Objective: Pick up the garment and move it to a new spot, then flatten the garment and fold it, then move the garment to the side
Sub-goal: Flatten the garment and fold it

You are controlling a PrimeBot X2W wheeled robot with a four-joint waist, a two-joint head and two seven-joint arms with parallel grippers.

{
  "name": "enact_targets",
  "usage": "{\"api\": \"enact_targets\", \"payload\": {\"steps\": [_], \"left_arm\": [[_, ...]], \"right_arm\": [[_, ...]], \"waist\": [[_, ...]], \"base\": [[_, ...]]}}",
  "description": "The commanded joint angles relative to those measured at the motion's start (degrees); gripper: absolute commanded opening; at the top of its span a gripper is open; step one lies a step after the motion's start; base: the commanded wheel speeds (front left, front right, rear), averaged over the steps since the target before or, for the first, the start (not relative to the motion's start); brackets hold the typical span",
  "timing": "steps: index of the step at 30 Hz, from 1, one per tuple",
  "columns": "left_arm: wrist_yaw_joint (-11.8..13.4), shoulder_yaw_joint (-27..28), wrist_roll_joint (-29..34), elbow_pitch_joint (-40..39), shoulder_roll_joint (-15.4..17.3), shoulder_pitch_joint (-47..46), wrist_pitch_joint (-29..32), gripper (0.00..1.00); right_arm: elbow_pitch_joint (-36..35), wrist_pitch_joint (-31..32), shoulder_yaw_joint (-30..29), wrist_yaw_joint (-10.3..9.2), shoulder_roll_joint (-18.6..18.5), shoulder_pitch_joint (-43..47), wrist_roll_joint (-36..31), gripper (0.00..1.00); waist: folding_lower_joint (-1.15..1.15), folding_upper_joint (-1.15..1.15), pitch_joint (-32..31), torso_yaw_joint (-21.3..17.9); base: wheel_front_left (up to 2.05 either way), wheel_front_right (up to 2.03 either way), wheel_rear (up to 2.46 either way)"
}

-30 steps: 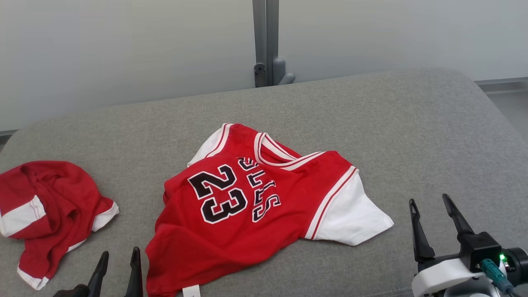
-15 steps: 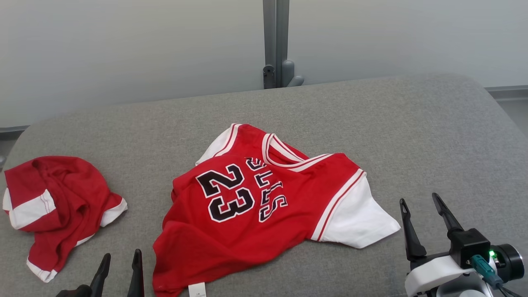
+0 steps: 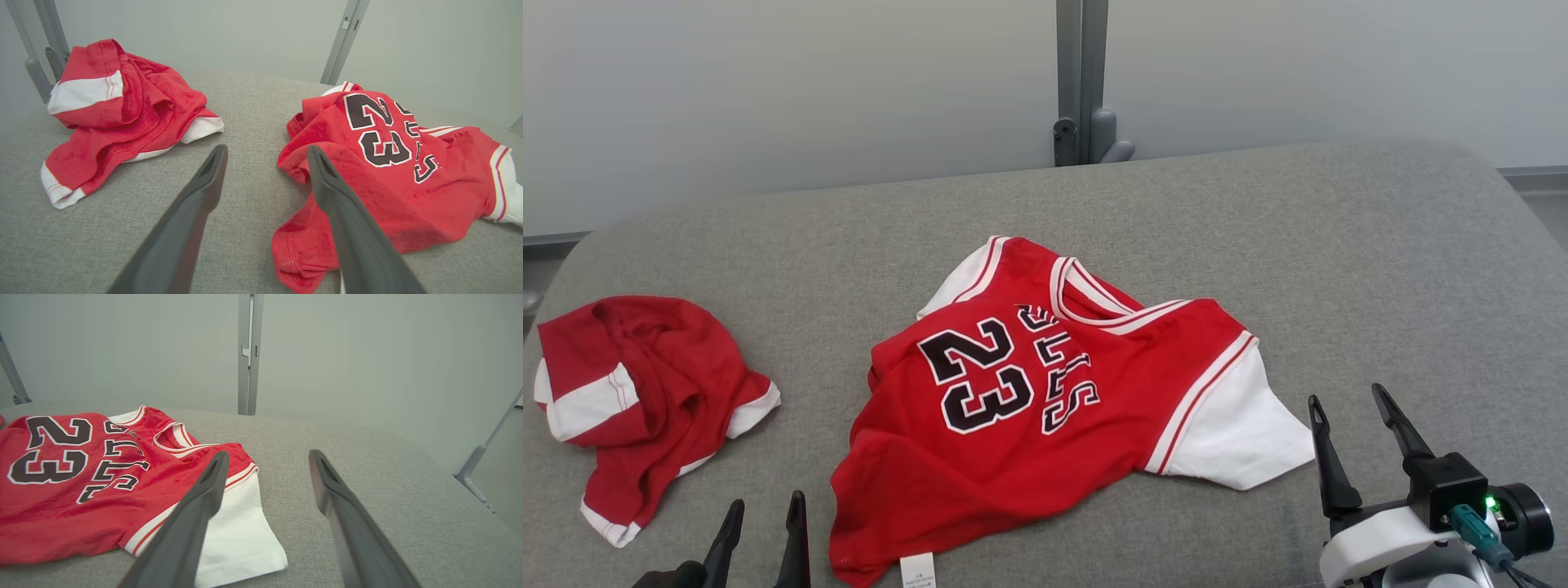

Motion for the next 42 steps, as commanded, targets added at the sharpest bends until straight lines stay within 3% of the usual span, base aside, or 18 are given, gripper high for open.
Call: {"api": "enact_targets", "payload": {"steps": [1,35,42], "left_arm": [[0.0,0.0,-0.6,0.2,0.1,-0.9,0.0,1.0],[0.0,-0.8,-0.4,2.3,0.4,-1.1,0.0,1.0],[0.0,-3.5,-2.8,5.5,1.6,-1.9,6.2,1.0]], "right_arm": [[0.2,-0.2,0.0,-0.03,-0.1,-0.5,0.2,1.0],[0.8,-0.2,0.9,-0.03,0.0,-1.4,0.7,1.0],[9.1,1.3,4.2,-0.03,-4.2,-4.9,0.8,1.0]], "waist": [[0.0,0.6,0.3,0.1],[0.0,0.6,1.7,0.6],[0.0,0.6,2.3,0.6]], "base": [[0.0,0.0,0.0],[0.0,0.0,0.0],[0.0,0.0,0.0]]}}
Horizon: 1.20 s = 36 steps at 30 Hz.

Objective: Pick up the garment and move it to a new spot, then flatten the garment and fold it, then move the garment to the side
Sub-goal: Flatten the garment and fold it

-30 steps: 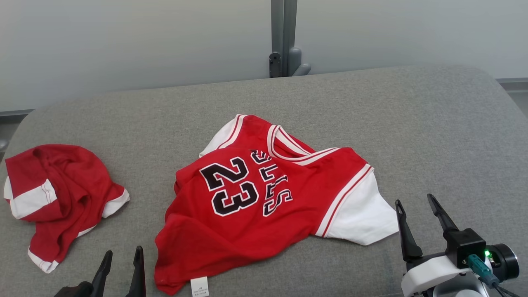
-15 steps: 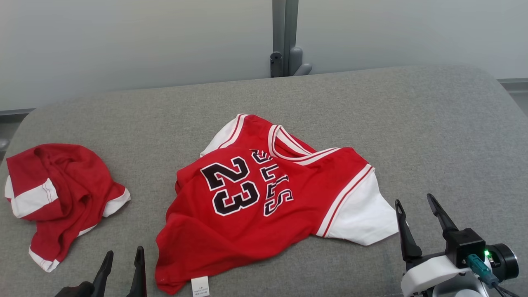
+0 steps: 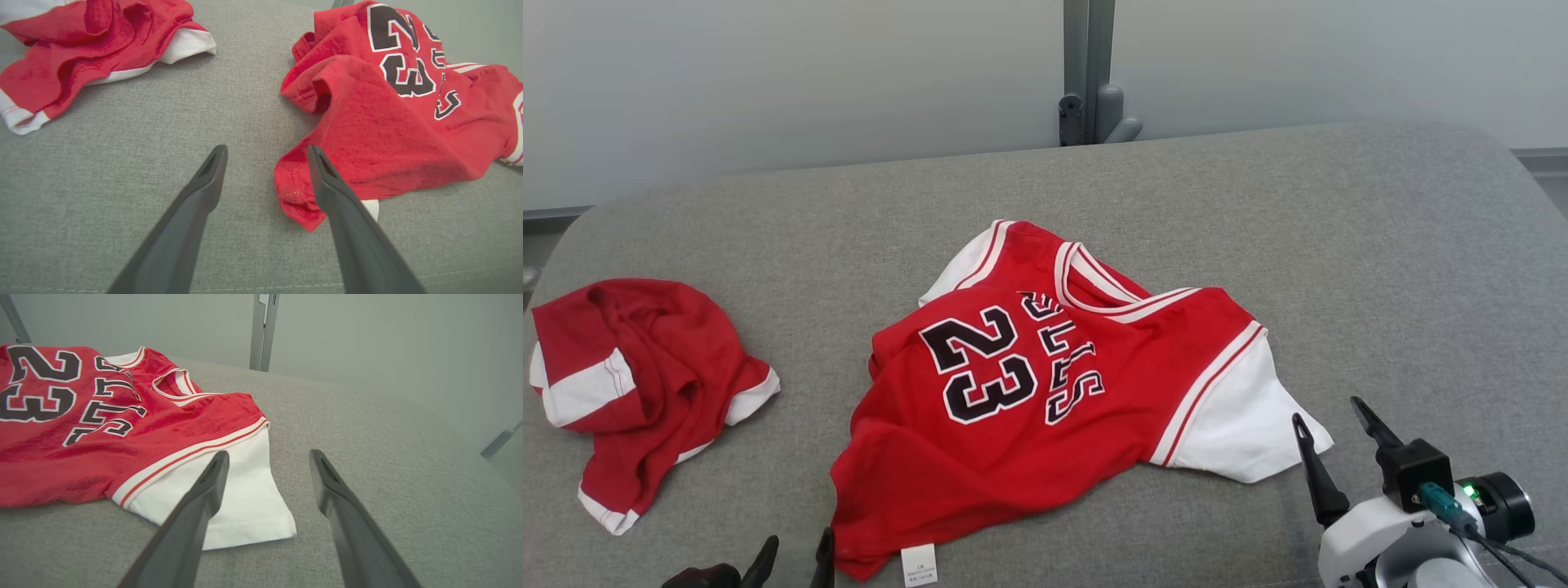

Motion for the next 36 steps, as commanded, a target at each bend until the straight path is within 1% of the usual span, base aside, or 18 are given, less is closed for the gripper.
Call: {"api": "enact_targets", "payload": {"steps": [1,7,12,15,18,19,20,22,26,27,28,29,30,31,32,36], "left_arm": [[0.0,-0.5,-1.0,0.1,0.7,-0.8,1.6,1.0],[0.0,-3.0,-5.3,-1.7,1.2,-1.4,9.3,1.0],[0.0,-4.1,-7.6,-3.2,1.5,-2.0,14.2,1.0],[0.0,-4.8,-8.7,-4.4,1.8,-2.8,16.1,1.0],[0.0,-5.2,-9.1,-4.6,2.1,-3.3,17.2,1.0],[0.4,-5.0,-9.2,-4.4,2.1,-3.6,17.3,1.0],[0.4,-5.0,-9.2,-4.4,2.1,-3.6,17.3,1.0],[0.8,-5.1,-8.7,-4.0,2.4,-4.0,17.7,1.0],[0.6,-5.7,-9.2,-3.5,2.4,-4.5,18.5,1.0],[0.6,-5.9,-9.3,-3.4,2.4,-4.6,18.5,0.98],[0.5,-6.0,-9.3,-3.4,2.5,-4.7,18.4,0.65],[0.5,-6.4,-9.0,-3.3,2.7,-4.8,18.6,0.43],[0.4,-6.7,-9.0,-3.3,2.8,-4.8,18.6,0.24],[0.4,-7.0,-9.1,-3.2,2.8,-4.8,18.5,0.0],[0.3,-7.4,-9.3,-3.2,3.0,-4.8,18.5,0.0],[0.2,-8.2,-9.9,-3.8,3.8,-4.0,18.5,0.0]], "right_arm": [[1.0,1.2,0.7,-0.03,-1.1,-1.9,0.5,1.0],[6.5,9.8,3.2,-0.03,-5.2,-7.4,2.0,1.0],[10.6,15.2,6.2,-0.03,-6.1,-11.5,3.7,1.0],[13.4,17.8,8.1,-0.03,-6.9,-13.5,4.7,1.0],[16.2,19.3,9.1,-0.03,-6.9,-15.2,5.4,1.0],[17.1,19.4,9.2,-0.03,-6.8,-15.8,5.6,1.0],[17.1,19.4,9.2,-0.03,-6.8,-15.8,5.6,1.0],[18.9,19.5,10.0,-0.02,-6.2,-16.6,5.9,1.0],[21.7,19.0,12.0,0.02,-4.9,-17.9,7.0,1.0],[22.3,19.0,12.5,0.02,-4.7,-18.1,7.5,1.0],[23.0,18.9,13.1,0.03,-4.5,-18.2,8.0,1.0],[23.5,18.8,13.7,0.15,-4.4,-18.4,8.5,0.78],[24.0,18.6,14.2,0.19,-4.4,-18.5,9.1,0.38],[24.4,18.4,14.5,0.19,-4.3,-18.6,10.0,0.05],[24.9,18.4,14.9,0.19,-4.2,-18.7,10.9,0.0],[25.5,17.9,17.1,0.16,-4.9,-18.3,14.7,0.0]], "waist": [[0.0,0.6,0.3,0.0],[0.0,0.6,2.2,0.0],[0.0,0.6,4.4,0.3],[0.0,0.6,5.8,0.6],[0.0,0.6,7.0,0.8],[0.0,0.6,7.4,0.9],[0.0,0.6,7.4,0.9],[0.0,0.6,8.1,0.8],[0.0,0.6,8.8,0.8],[0.0,0.6,8.8,0.8],[0.0,0.6,8.9,0.8],[0.0,0.6,8.9,0.8],[0.0,0.6,8.9,0.9],[0.0,0.6,8.8,0.9],[0.0,0.6,8.7,0.9],[0.0,0.6,7.8,1.0]], "base": [[0.0,0.0,0.0],[0.0,0.0,0.0],[0.0,0.0,0.0],[0.0,0.0,0.0],[0.0,0.0,0.0],[0.0,0.0,0.0],[0.0,0.0,0.0],[0.0,0.0,0.0],[0.0,0.0,0.0],[0.0,0.0,0.0],[0.0,0.0,0.0],[0.0,0.0,0.0],[0.0,0.0,0.0],[0.0,0.0,0.0],[0.0,0.0,0.0],[0.0,0.0,0.0]]}}
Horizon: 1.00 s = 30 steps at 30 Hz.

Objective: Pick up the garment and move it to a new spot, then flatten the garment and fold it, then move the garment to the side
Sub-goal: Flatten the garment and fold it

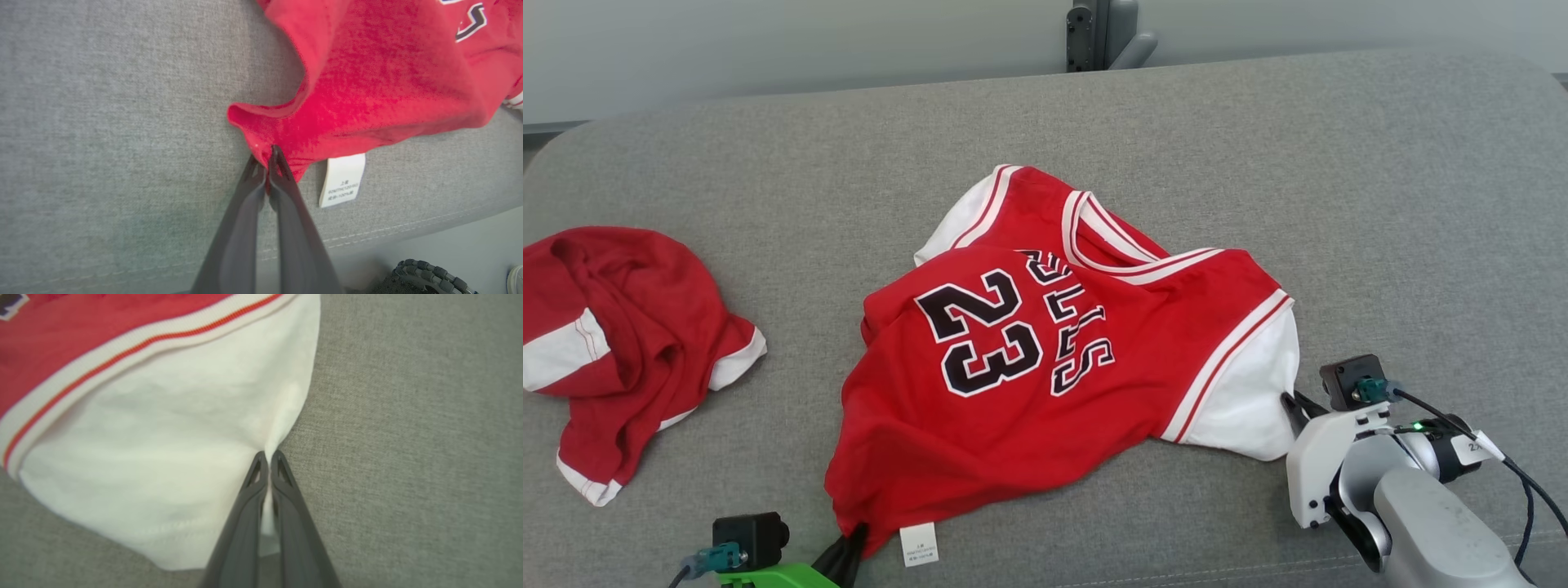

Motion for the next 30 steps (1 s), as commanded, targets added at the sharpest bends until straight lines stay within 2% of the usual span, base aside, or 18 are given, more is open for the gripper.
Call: {"api": "enact_targets", "payload": {"steps": [1,4,7,13,14,18,23,26,30], "left_arm": [[-0.3,-0.2,-0.5,-0.7,0.7,0.5,-0.1,0.0],[-0.4,0.4,-3.3,-3.7,0.4,1.2,-0.3,0.0],[-0.4,1.7,-6.2,-9.5,0.9,1.7,-0.4,0.0],[0.6,5.6,-9.5,-25.4,3.6,0.3,1.7,0.0],[1.1,7.0,-10.8,-31.2,4.5,-1.1,3.0,0.0],[2.2,10.3,-13.3,-41.0,6.6,-4.9,5.5,0.0],[4.2,13.9,-16.9,-48.9,8.7,-11.2,9.1,0.0],[5.3,14.8,-18.9,-51.1,9.9,-16.3,12.0,0.0],[6.3,14.5,-18.7,-50.6,11.6,-22.7,15.0,0.0]], "right_arm": [[1.0,0.2,1.1,0.37,0.1,1.9,2.4,0.0],[-2.3,-1.1,1.2,0.36,-0.7,1.9,7.4,0.0],[-9.1,-1.3,0.0,0.22,-2.0,2.2,15.1,0.0],[-28.9,1.2,-5.1,0.21,-7.3,3.3,27.5,0.0],[-35.7,2.1,-8.4,0.21,-8.5,3.3,29.9,0.0],[-47.5,4.5,-14.6,0.22,-9.2,2.8,33.2,0.0],[-59.0,8.3,-22.6,0.22,-7.9,0.0,35.8,0.0],[-63.3,11.0,-26.4,0.22,-6.8,-3.6,36.7,0.0],[-64.4,13.9,-29.2,0.22,-6.7,-8.3,35.0,0.0]], "waist": [[0.0,0.6,-0.6,0.1],[0.0,0.6,-1.4,0.2],[0.0,0.6,-2.0,0.0],[0.0,0.6,-1.4,-1.1],[0.0,0.6,-0.9,-1.5],[0.0,0.6,0.0,-2.4],[0.0,0.6,1.3,-3.4],[0.0,0.6,3.0,-3.9],[0.0,0.6,5.1,-4.1]], "base": [[0.0,0.0,0.0],[0.0,0.0,0.0],[0.0,0.0,0.0],[0.0,0.0,0.0],[0.0,0.0,0.0],[0.0,0.0,0.0],[0.0,0.0,0.0],[0.0,0.0,0.0],[0.0,0.0,0.0]]}}
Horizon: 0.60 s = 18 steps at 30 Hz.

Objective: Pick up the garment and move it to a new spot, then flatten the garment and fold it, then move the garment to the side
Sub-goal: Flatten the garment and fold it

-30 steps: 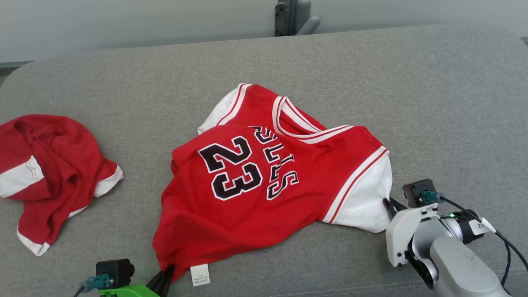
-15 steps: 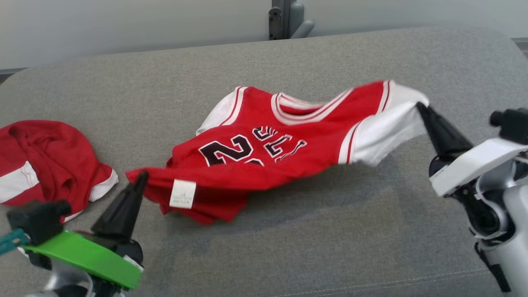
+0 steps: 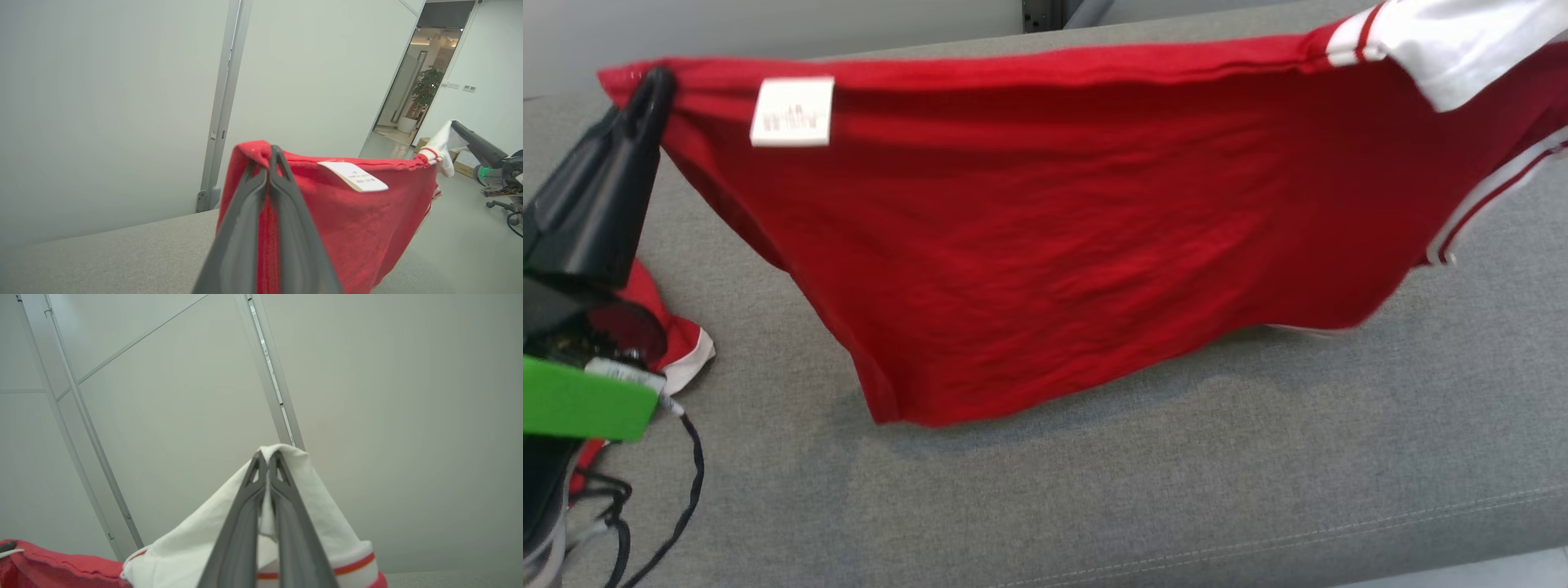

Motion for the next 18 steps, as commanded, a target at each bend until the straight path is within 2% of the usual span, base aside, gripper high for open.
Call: {"api": "enact_targets", "payload": {"steps": [1,3,5,9,13,18], "left_arm": [[0.3,-0.6,-0.6,0.8,-0.1,-2.4,0.8,0.0],[0.8,-1.8,-0.2,3.4,0.7,-7.9,2.7,0.0],[0.2,-3.6,2.0,8.0,1.7,-14.5,4.0,0.0],[-0.3,-6.9,7.3,21.2,0.7,-29.3,3.2,0.0],[-1.3,-10.0,12.9,34.9,-2.1,-43.5,-1.4,0.0],[-2.4,-12.2,22.7,50.5,-2.4,-61.7,-12.2,0.0]], "right_arm": [[0.3,0.9,-0.2,0.02,0.5,-1.9,-0.4,0.0],[2.2,3.2,-0.8,0.02,0.3,-5.9,-2.7,0.0],[5.5,5.1,-0.2,0.02,0.7,-10.8,-5.5,0.0],[15.9,5.5,2.5,0.02,1.8,-23.3,-13.4,0.0],[28.6,1.4,5.2,0.01,4.9,-37.3,-21.8,0.0],[39.6,-7.7,7.3,0.02,8.6,-54.3,-30.1,0.0]], "waist": [[0.0,0.6,2.5,-0.4],[0.0,0.6,4.6,-0.1],[0.0,0.6,7.4,0.2],[0.0,0.6,13.8,-0.2],[0.0,0.6,19.6,-0.7],[0.0,0.6,27.3,-1.4]], "base": [[0.0,0.0,0.0],[0.0,0.0,0.0],[0.0,0.0,0.0],[0.0,0.0,0.0],[0.0,0.0,0.0],[0.0,0.0,0.0]]}}
